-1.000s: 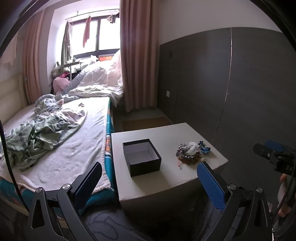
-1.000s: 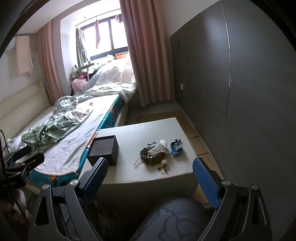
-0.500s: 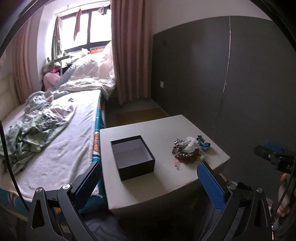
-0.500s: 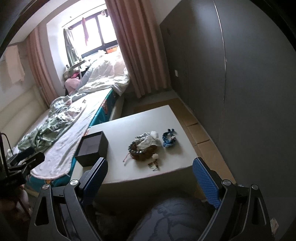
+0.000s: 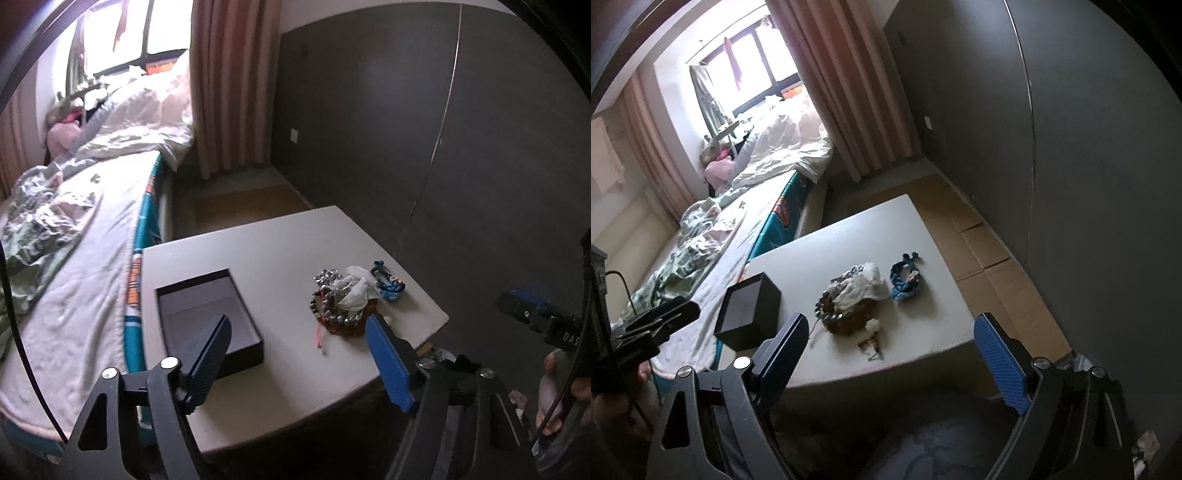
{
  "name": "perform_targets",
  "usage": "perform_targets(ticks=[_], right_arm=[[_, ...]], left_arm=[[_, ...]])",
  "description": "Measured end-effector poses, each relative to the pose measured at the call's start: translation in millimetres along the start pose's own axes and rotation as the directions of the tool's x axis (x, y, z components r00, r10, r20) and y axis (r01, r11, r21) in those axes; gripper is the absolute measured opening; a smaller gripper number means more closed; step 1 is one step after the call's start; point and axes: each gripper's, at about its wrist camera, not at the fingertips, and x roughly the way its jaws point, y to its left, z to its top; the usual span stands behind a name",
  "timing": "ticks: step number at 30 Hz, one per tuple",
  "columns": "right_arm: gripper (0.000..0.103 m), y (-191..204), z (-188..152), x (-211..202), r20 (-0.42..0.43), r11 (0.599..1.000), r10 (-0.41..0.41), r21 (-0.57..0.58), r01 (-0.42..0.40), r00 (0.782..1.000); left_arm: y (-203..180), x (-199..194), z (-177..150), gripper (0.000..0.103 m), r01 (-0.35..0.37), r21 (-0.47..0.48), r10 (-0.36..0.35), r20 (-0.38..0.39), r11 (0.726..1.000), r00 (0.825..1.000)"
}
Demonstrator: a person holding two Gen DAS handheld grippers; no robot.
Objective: Organize jewelry
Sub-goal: 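Grasp the silver chain with the left tool while the right tool grasps the blue beaded bracelet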
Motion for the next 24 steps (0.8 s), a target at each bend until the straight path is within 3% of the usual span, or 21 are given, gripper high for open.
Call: perform_targets(ticks=[4,14,19,24], right_arm=[[0.086,-13,11,20,-0.041,1.000,-0.005,0.030,0.006,0.999],[0.083,-41,30,61,-0.106,0.997,-0.006,0.082,0.014,0.994],[0.081,-49,33,79,-0.148,0.996,-0.013,0.089,0.027,0.989],[0.072,-57,33,102,-0.205,0.993,0.007,0.116,0.017,0.979]], left_arm=[[-1,25,17,0.064,0.024,-0.011,-0.025,-0.046,1.000,0.999],[-1,89,46,0.061,0.072,-0.058,-0.082,-0.191,0.996,0.978],[-1,126,54,0.060,0.069,-0.071,-0.086,-0.262,0.995,0.961],[6,156,58,0.054,0.084,-0.121,-0.119,-0.319,0.989,0.940]])
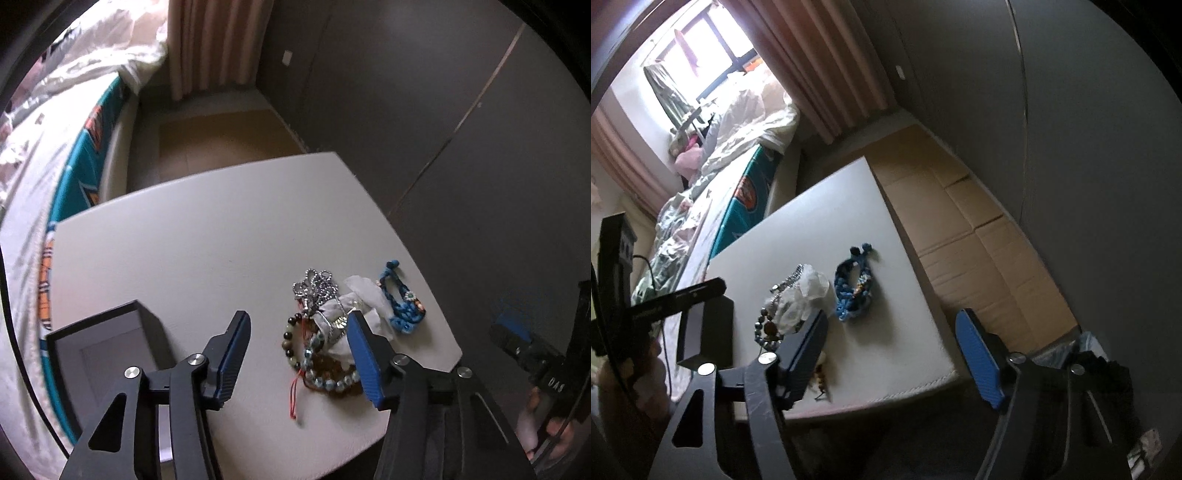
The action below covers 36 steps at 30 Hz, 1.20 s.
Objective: Organize jewelry
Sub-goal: 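Grasp the silver chain with the left tool while the right tool grasps the blue beaded bracelet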
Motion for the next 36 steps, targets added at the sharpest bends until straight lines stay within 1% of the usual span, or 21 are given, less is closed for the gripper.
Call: perform_targets(ticks=[2,4,8,12,16,20,22,23,24,27,28,29,30,31,33,34,35,36], right_arm=[[0.072,-2,0,6,-0.011,1.000,0.022,0.016,-0.022,1.000],[0.071,-4,2,15,-0.028,0.998,0.048,0.035,-0.047,0.998],[0.064,-7,3,29,-0.060,0.994,0.087,0.069,-0.083,0.994],[0.062,-6,3,40,-0.082,0.992,0.098,0.093,-0.090,0.992],[0.062,-9,2,45,-0.088,0.988,0.107,0.120,-0.096,0.990],[0.062,-8,3,49,-0.098,0.987,0.099,0.137,-0.085,0.990],[0.062,-7,4,53,-0.114,0.987,0.100,0.139,-0.084,0.988],[0.062,-7,4,54,-0.123,0.987,0.100,0.137,-0.083,0.987],[0.062,-4,5,57,-0.136,0.987,0.102,0.134,-0.084,0.985],[0.062,1,7,66,-0.153,0.985,0.122,0.137,-0.101,0.981],[0.062,3,8,70,-0.163,0.984,0.129,0.141,-0.107,0.978],[0.058,3,7,73,-0.168,0.983,0.133,0.145,-0.109,0.977],[0.054,4,9,78,-0.179,0.982,0.139,0.153,-0.112,0.974],[0.052,5,10,82,-0.189,0.981,0.139,0.159,-0.110,0.972],[0.049,6,10,88,-0.198,0.979,0.138,0.173,-0.104,0.970],[0.047,7,11,89,-0.198,0.978,0.140,0.178,-0.105,0.970],[0.040,8,12,91,-0.200,0.977,0.143,0.183,-0.106,0.969],[0.027,7,13,94,-0.205,0.976,0.147,0.191,-0.108,0.968]], left_arm=[[2,13,5,0.051,0.001,-0.009,-0.001,-0.026,1.000,1.000],[3,23,10,0.051,0.016,-0.019,-0.017,-0.052,1.000,0.998],[4,41,20,0.051,0.025,-0.031,-0.028,-0.093,0.999,0.995],[0,57,25,0.051,0.027,-0.024,-0.030,-0.137,0.999,0.990],[-1,70,27,0.050,0.008,-0.026,-0.012,-0.165,1.000,0.986],[-3,86,29,0.046,-0.011,-0.034,0.004,-0.194,0.999,0.981],[-4,92,27,0.043,0.001,-0.048,-0.011,-0.213,0.999,0.977],[-5,93,26,0.040,0.006,-0.051,-0.017,-0.214,0.999,0.977],[-6,94,25,0.040,0.010,-0.054,-0.021,-0.210,0.998,0.977],[-7,93,23,0.037,-0.008,-0.044,-0.001,-0.197,0.999,0.980],[-7,93,23,0.026,-0.013,-0.042,0.005,-0.196,0.999,0.981],[-8,94,23,0.018,-0.016,-0.042,0.007,-0.206,0.999,0.979],[-6,94,24,0.018,-0.017,-0.045,0.007,-0.204,0.999,0.979],[-4,93,24,0.014,-0.012,-0.056,0.000,-0.210,0.998,0.978],[1,89,24,0.014,0.007,-0.078,-0.023,-0.207,0.997,0.978],[1,88,26,0.014,0.007,-0.080,-0.023,-0.197,0.997,0.980],[2,83,27,0.014,0.005,-0.077,-0.019,-0.181,0.997,0.983],[2,76,28,0.014,0.009,-0.073,-0.021,-0.165,0.997,0.986]])
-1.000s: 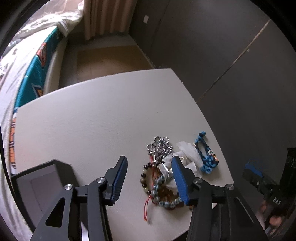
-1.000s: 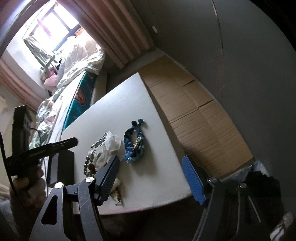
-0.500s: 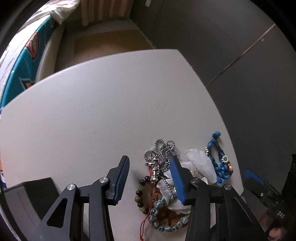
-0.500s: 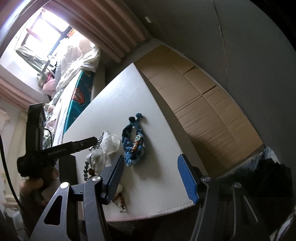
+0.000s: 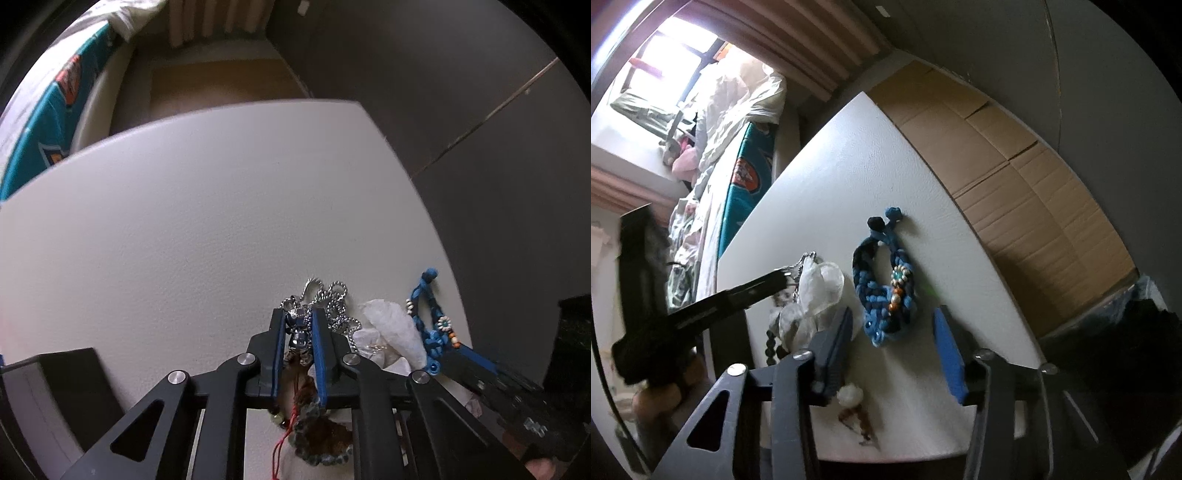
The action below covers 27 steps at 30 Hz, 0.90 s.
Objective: Organize jewelry
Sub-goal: 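Grasp the silver chain with the left tool while the right tool grasps the blue beaded bracelet, then drop the silver chain into the black box with the left tool while the right tool lifts the bracelet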
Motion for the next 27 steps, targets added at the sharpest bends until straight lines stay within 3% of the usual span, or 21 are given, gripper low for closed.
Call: perform_targets(ticks=[1,3,6,17,24,27], right_arm=[[0.020,-1,1,1,-0.001,1.000,-0.002,0.007,0.002,1.000],[0.015,-2,0,-1,0.015,1.000,-0.006,0.020,0.005,1.000],[0.014,-2,-4,-10,0.043,0.999,-0.028,0.027,0.027,0.999],[0.014,20,-11,-64,0.145,1.000,0.024,-0.004,-0.024,0.989],[0.014,48,-13,-96,0.205,0.998,0.053,-0.055,-0.043,0.977],[0.014,58,-16,-108,0.233,0.997,0.058,-0.066,-0.043,0.971]], left_arm=[[0,-6,-1,0.014,0.004,0.003,-0.004,0.010,1.000,1.000],[-3,-20,-2,0.014,0.010,0.014,-0.011,0.037,1.000,0.999],[-8,-48,-4,0.014,0.018,0.039,-0.021,0.094,0.999,0.995],[-28,-135,-10,0.014,0.042,0.109,-0.069,0.262,0.993,0.963],[-44,-192,-10,0.014,0.039,0.151,-0.092,0.363,0.988,0.927],[-47,-225,-11,0.014,0.033,0.173,-0.104,0.424,0.984,0.900]])
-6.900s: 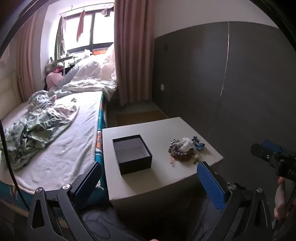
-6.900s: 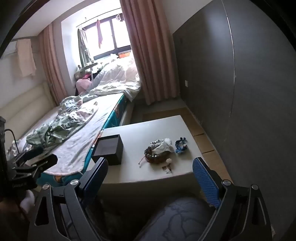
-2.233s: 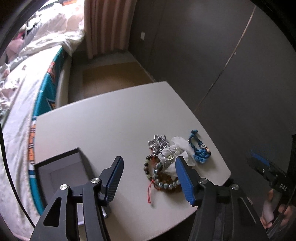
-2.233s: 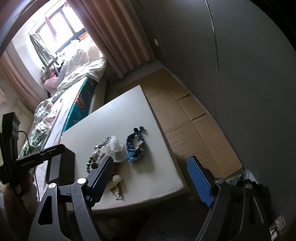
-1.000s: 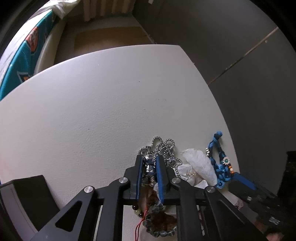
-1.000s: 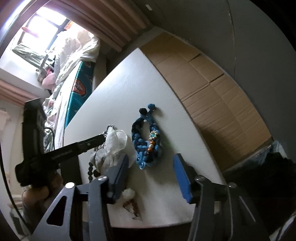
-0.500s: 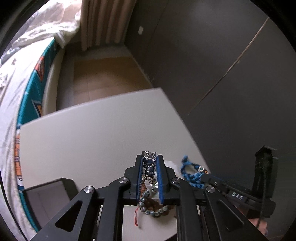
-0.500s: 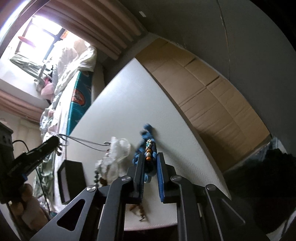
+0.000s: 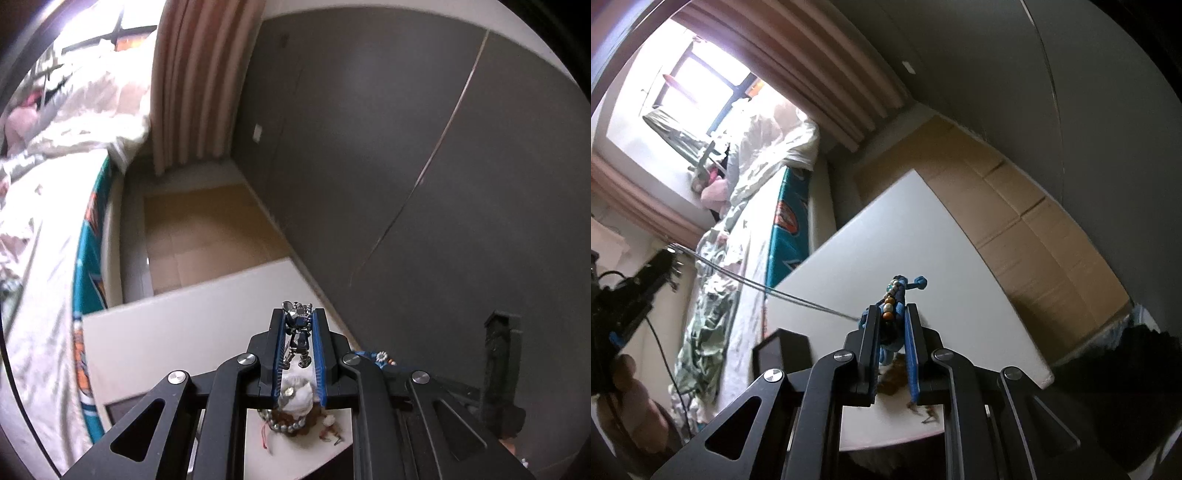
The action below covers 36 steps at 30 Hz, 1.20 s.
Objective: Organize jewelry
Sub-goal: 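Drop the silver chain into the black box with the left tool while the right tool lifts the bracelet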
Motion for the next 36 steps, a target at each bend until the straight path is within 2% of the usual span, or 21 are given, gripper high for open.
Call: perform_targets(ticks=[11,20,26,36], right_arm=[[0.014,40,-5,-33,0.073,0.997,0.051,-0.070,-0.046,0.996],[0.014,67,-14,-32,0.069,0.989,0.088,-0.127,-0.079,0.994],[0.014,77,-22,-25,0.051,0.986,0.093,-0.146,-0.085,0.994],[0.014,77,-33,-15,0.030,0.988,0.063,-0.141,-0.058,0.998]], left_arm=[[-8,-84,27,0.014,0.002,0.036,-0.008,0.167,0.999,0.986],[0,-137,39,0.014,-0.057,0.054,0.040,0.263,0.997,0.964],[21,-146,28,0.014,-0.121,0.033,0.108,0.271,0.992,0.957],[41,-137,3,0.014,-0.140,0.003,0.136,0.230,0.990,0.964]])
